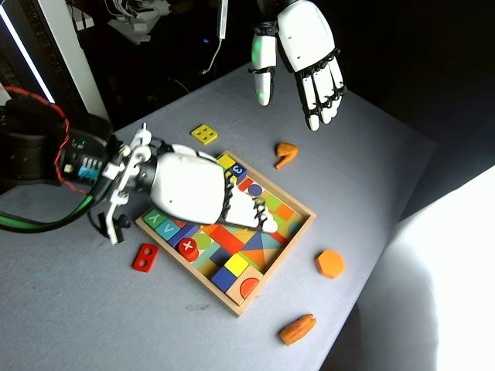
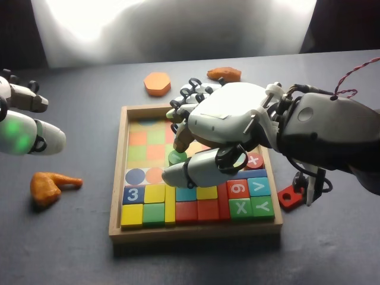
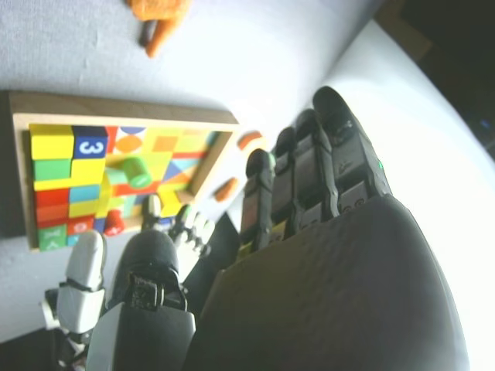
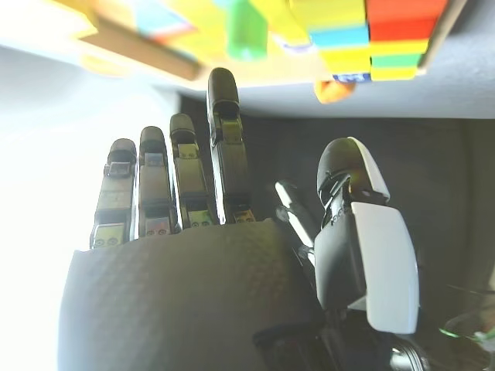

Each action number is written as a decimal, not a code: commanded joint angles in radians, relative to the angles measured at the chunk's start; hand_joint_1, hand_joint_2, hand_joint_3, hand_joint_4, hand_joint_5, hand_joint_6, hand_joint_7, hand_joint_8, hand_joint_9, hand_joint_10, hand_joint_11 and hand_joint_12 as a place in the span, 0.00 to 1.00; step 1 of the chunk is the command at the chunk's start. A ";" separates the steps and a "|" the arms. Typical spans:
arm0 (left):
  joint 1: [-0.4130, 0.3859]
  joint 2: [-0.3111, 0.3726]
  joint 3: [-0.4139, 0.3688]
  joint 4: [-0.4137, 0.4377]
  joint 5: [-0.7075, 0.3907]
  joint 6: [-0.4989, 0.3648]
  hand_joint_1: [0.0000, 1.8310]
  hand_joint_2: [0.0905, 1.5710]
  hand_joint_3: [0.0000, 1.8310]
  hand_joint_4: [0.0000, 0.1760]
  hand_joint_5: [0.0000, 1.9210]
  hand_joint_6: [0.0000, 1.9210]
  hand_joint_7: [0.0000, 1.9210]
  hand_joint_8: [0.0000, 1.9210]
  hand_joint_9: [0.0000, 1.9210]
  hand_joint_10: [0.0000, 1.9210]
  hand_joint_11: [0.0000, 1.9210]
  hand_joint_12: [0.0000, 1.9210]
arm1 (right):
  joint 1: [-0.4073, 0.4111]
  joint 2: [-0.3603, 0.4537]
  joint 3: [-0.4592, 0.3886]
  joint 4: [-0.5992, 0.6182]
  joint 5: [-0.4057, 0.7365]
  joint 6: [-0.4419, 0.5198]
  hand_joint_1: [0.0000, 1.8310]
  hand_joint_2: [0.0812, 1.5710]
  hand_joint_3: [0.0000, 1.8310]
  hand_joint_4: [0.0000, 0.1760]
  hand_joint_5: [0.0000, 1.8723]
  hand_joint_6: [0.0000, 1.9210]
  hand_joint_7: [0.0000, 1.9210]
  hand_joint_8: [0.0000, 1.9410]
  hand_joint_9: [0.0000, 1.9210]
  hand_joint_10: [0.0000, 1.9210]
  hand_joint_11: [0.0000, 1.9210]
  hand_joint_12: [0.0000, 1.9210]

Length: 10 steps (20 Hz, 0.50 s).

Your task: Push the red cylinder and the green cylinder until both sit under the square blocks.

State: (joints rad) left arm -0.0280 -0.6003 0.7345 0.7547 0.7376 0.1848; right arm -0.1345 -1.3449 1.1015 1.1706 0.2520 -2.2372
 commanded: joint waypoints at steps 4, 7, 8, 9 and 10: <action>-0.006 0.011 0.000 0.053 -0.040 0.000 0.00 0.81 0.00 0.27 0.08 0.00 0.06 0.00 0.06 0.00 0.00 0.31 | -0.010 -0.013 0.012 -0.023 0.052 0.019 0.00 0.75 0.00 0.00 0.36 0.04 0.09 0.00 0.04 0.00 0.00 0.00; -0.006 0.011 0.000 0.053 -0.040 0.000 0.01 0.81 0.00 0.26 0.07 0.00 0.06 0.00 0.06 0.00 0.00 0.31 | -0.011 -0.023 0.021 -0.024 0.052 0.035 0.00 0.75 0.00 0.00 0.36 0.04 0.10 0.00 0.04 0.00 0.00 0.00; -0.006 0.011 0.000 0.053 -0.040 0.000 0.00 0.81 0.00 0.26 0.07 0.00 0.06 0.00 0.06 0.00 0.00 0.31 | -0.011 -0.025 0.024 -0.024 0.052 0.038 0.00 0.75 0.00 0.00 0.36 0.04 0.10 0.00 0.05 0.00 0.00 0.00; -0.006 0.011 0.000 0.053 -0.040 0.000 0.00 0.81 0.00 0.29 0.06 0.00 0.05 0.00 0.06 0.00 0.00 0.31 | -0.013 -0.028 0.028 -0.024 0.053 0.038 0.00 0.75 0.00 0.00 0.37 0.04 0.10 0.01 0.05 0.00 0.00 0.00; -0.006 0.011 0.000 0.053 -0.040 0.000 0.01 0.81 0.00 0.27 0.07 0.00 0.06 0.00 0.06 0.00 0.00 0.31 | -0.014 -0.031 0.032 -0.024 0.053 0.038 0.00 0.75 0.00 0.00 0.36 0.04 0.10 0.00 0.04 0.00 0.00 0.00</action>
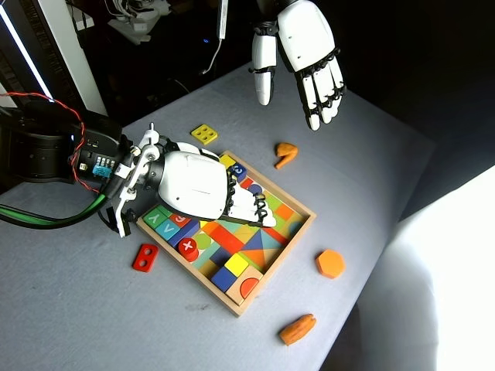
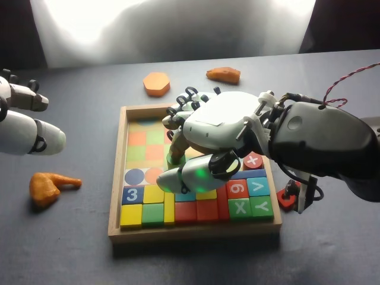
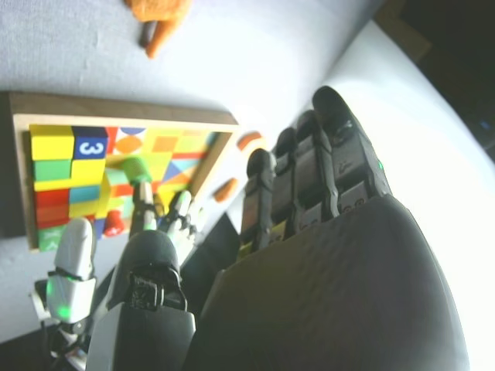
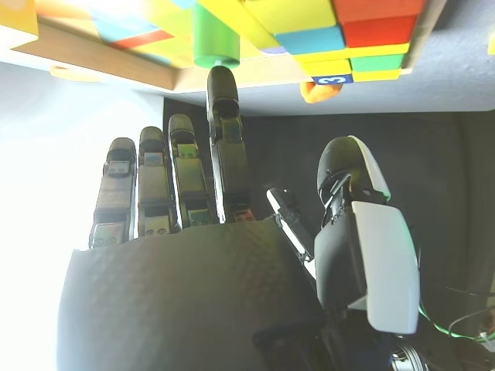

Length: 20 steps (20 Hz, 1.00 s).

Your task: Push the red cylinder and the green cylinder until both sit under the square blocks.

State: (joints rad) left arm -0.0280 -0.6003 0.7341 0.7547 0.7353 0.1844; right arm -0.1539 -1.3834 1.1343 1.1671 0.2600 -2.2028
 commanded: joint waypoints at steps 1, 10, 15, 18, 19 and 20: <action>-0.006 0.011 0.000 0.053 -0.038 0.001 0.00 0.81 0.00 0.29 0.06 0.00 0.05 0.00 0.06 0.00 0.00 0.30 | 0.004 0.006 0.001 -0.021 0.045 0.004 0.00 0.75 0.00 0.00 0.37 0.04 0.10 0.00 0.04 0.00 0.00 0.00; -0.006 0.011 0.000 0.053 -0.038 0.001 0.02 0.80 0.00 0.25 0.08 0.00 0.06 0.00 0.06 0.00 0.00 0.31 | -0.018 0.009 0.009 -0.021 0.039 0.009 0.00 0.75 0.00 0.00 0.37 0.04 0.11 0.00 0.05 0.00 0.00 0.00; -0.006 0.011 0.000 0.053 -0.038 0.001 0.02 0.81 0.00 0.28 0.08 0.00 0.06 0.00 0.06 0.00 0.00 0.28 | -0.037 0.056 -0.007 -0.021 0.018 0.010 0.00 0.75 0.00 0.00 0.37 0.04 0.11 0.00 0.04 0.00 0.00 0.00; -0.006 0.011 0.000 0.053 -0.038 0.001 0.02 0.80 0.00 0.28 0.08 0.00 0.06 0.00 0.06 0.00 0.00 0.29 | -0.053 0.093 -0.042 -0.021 0.009 0.008 0.00 0.75 0.00 0.00 0.37 0.04 0.12 0.01 0.05 0.00 0.00 0.00; -0.006 0.011 0.000 0.053 -0.038 0.001 0.01 0.80 0.00 0.29 0.07 0.00 0.06 0.00 0.06 0.00 0.00 0.29 | -0.059 0.106 -0.053 -0.021 0.007 0.005 0.00 0.75 0.00 0.00 0.37 0.03 0.12 0.00 0.05 0.00 0.00 0.00; -0.006 0.011 0.000 0.053 -0.038 0.001 0.00 0.81 0.00 0.28 0.08 0.00 0.06 0.00 0.06 0.00 0.00 0.29 | -0.063 0.117 -0.062 -0.021 0.007 0.002 0.00 0.75 0.00 0.00 0.37 0.03 0.12 0.00 0.05 0.00 0.00 0.00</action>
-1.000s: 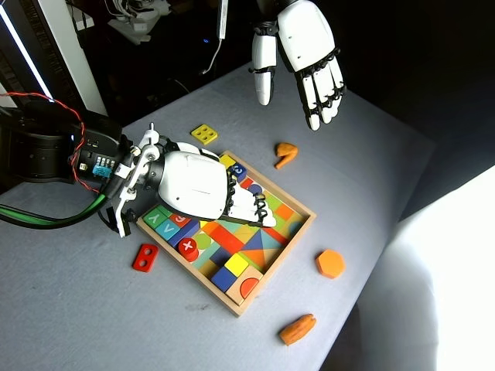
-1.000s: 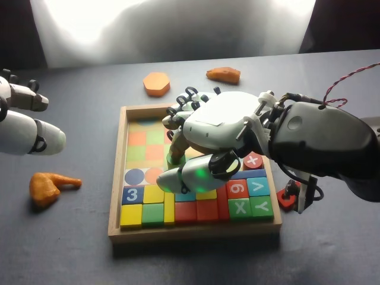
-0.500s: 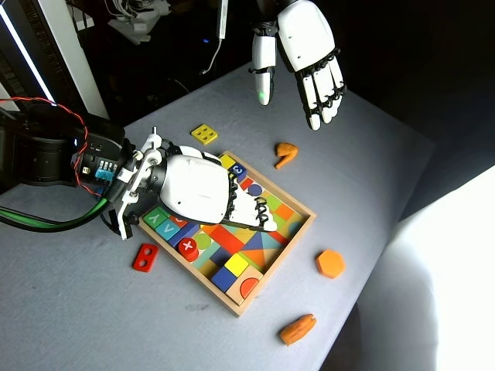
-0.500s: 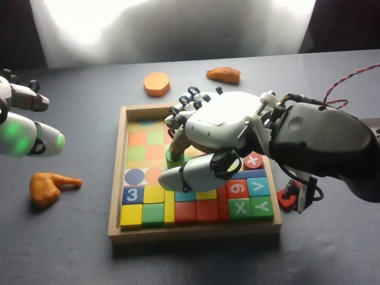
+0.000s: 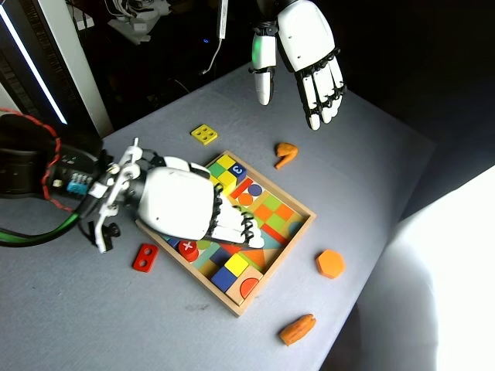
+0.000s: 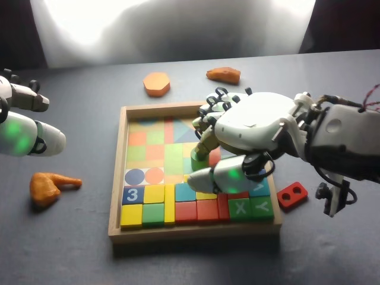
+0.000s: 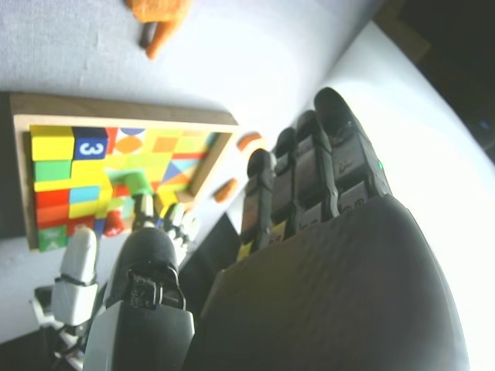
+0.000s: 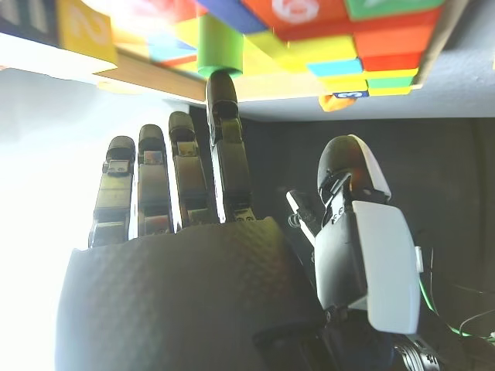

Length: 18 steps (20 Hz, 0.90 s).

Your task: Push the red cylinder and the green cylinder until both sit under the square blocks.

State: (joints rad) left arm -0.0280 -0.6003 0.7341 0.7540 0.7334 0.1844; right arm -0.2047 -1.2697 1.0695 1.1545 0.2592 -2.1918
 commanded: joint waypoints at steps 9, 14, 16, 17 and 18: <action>-0.006 0.011 0.000 0.054 -0.036 0.001 0.01 0.81 0.00 0.28 0.08 0.00 0.06 0.00 0.07 0.00 0.00 0.31 | -0.021 0.076 -0.047 -0.009 -0.008 -0.027 0.00 0.75 0.00 0.00 0.37 0.03 0.12 0.01 0.04 0.00 0.00 0.00; -0.006 0.011 0.000 0.054 -0.036 0.000 0.02 0.80 0.00 0.30 0.08 0.00 0.07 0.00 0.07 0.00 0.00 0.31 | -0.026 0.097 -0.064 -0.009 -0.011 -0.030 0.00 0.75 0.00 0.00 0.37 0.03 0.11 0.00 0.04 0.00 0.00 0.00; -0.006 0.011 0.000 0.054 -0.036 0.000 0.01 0.81 0.00 0.27 0.07 0.00 0.05 0.00 0.05 0.00 0.00 0.29 | -0.030 0.103 -0.069 -0.009 -0.012 -0.037 0.00 0.75 0.00 0.00 0.36 0.03 0.11 0.00 0.04 0.00 0.00 0.00; -0.006 0.011 0.000 0.054 -0.036 0.000 0.00 0.81 0.00 0.27 0.06 0.00 0.05 0.00 0.05 0.00 0.00 0.27 | -0.031 0.106 -0.072 -0.009 -0.012 -0.042 0.00 0.75 0.00 0.00 0.36 0.03 0.10 0.00 0.04 0.00 0.00 0.00; -0.006 0.011 0.000 0.054 -0.036 0.000 0.00 0.81 0.00 0.27 0.07 0.00 0.06 0.00 0.06 0.00 0.00 0.30 | -0.032 0.109 -0.075 -0.009 -0.012 -0.042 0.00 0.75 0.00 0.00 0.36 0.03 0.10 0.00 0.04 0.00 0.00 0.00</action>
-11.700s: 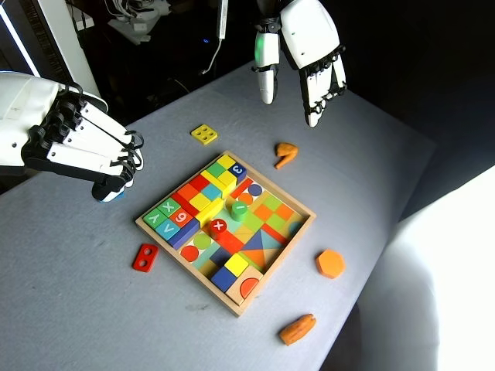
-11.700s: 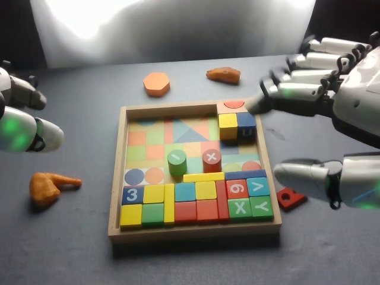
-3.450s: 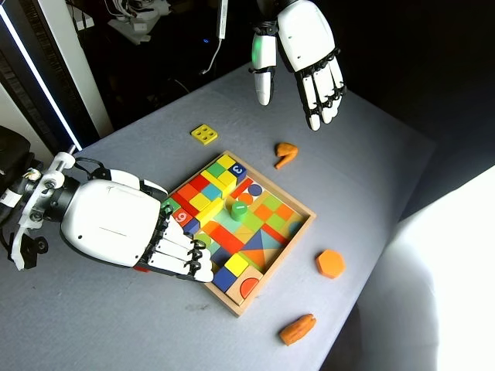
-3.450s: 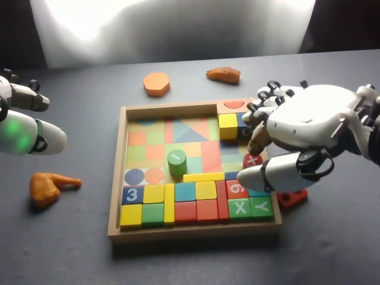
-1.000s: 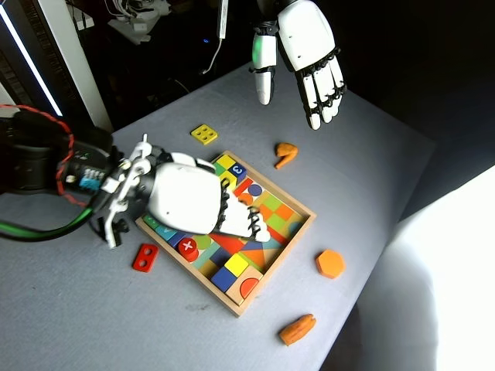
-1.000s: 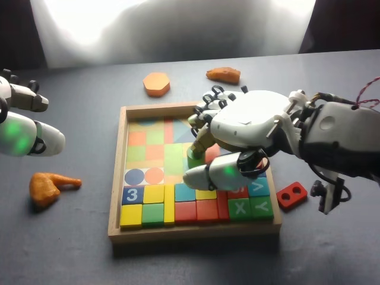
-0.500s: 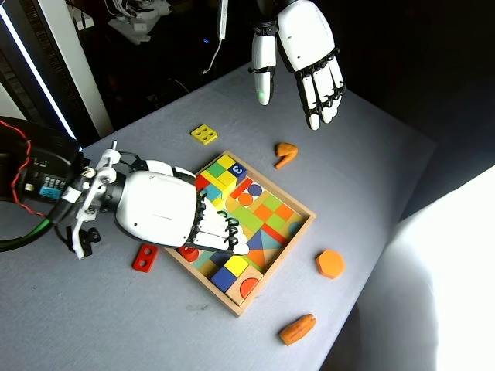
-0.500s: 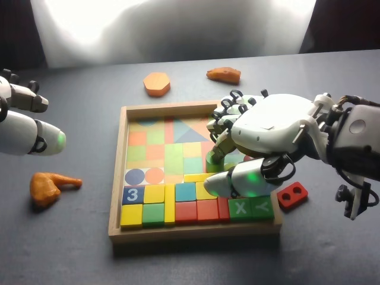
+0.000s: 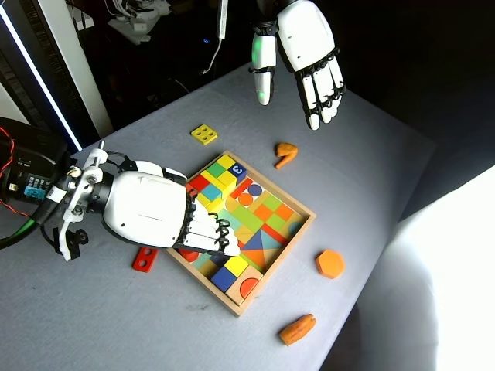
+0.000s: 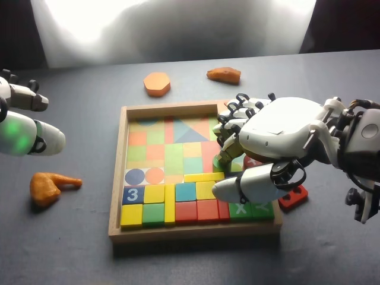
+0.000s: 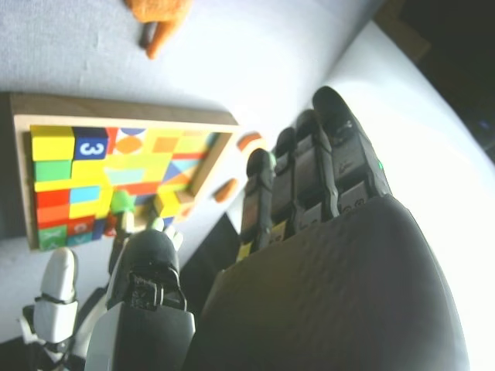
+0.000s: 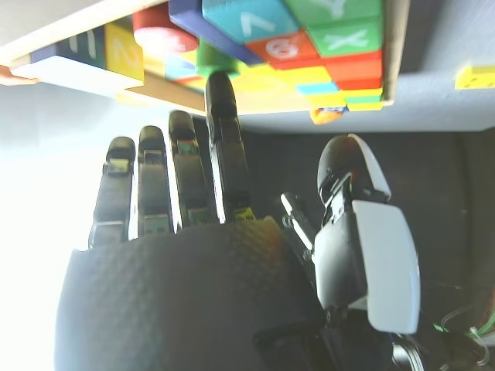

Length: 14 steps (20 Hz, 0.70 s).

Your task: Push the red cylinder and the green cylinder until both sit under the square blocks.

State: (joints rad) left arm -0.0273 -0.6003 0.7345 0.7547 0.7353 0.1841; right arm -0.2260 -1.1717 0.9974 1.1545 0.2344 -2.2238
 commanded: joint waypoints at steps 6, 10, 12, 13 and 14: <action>-0.007 0.011 0.000 0.053 -0.038 0.001 0.03 0.81 0.00 0.25 0.08 0.00 0.06 0.00 0.06 0.00 0.00 0.30 | -0.019 0.030 -0.016 -0.009 0.016 -0.031 0.00 0.75 0.00 0.00 0.37 0.03 0.12 0.00 0.04 0.00 0.00 0.00; -0.007 0.011 0.000 0.053 -0.038 0.001 0.00 0.81 0.00 0.28 0.07 0.00 0.06 0.00 0.06 0.00 0.00 0.29 | -0.024 0.038 -0.016 -0.009 0.014 -0.032 0.00 0.75 0.00 0.00 0.38 0.03 0.12 0.00 0.04 0.00 0.00 0.00; -0.007 0.011 0.000 0.053 -0.038 0.001 0.02 0.81 0.00 0.26 0.08 0.00 0.07 0.00 0.07 0.00 0.00 0.32 | -0.024 0.042 -0.017 -0.009 0.014 -0.032 0.00 0.75 0.00 0.00 0.38 0.03 0.12 0.00 0.05 0.00 0.00 0.00; -0.007 0.011 0.000 0.053 -0.038 0.001 0.02 0.81 0.00 0.25 0.08 0.00 0.07 0.00 0.07 0.00 0.00 0.32 | -0.024 0.043 -0.018 -0.009 0.014 -0.032 0.00 0.74 0.00 0.00 0.37 0.03 0.12 0.00 0.04 0.00 0.00 0.00; -0.007 0.011 0.000 0.053 -0.038 0.001 0.01 0.81 0.00 0.25 0.08 0.00 0.06 0.00 0.06 0.00 0.00 0.32 | -0.024 0.043 -0.019 -0.009 0.014 -0.032 0.00 0.74 0.00 0.00 0.37 0.02 0.11 0.00 0.04 0.00 0.00 0.00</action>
State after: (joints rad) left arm -0.0273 -0.6003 0.7341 0.7540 0.7349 0.1844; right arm -0.2401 -1.1393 0.9798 1.1538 0.2333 -2.2414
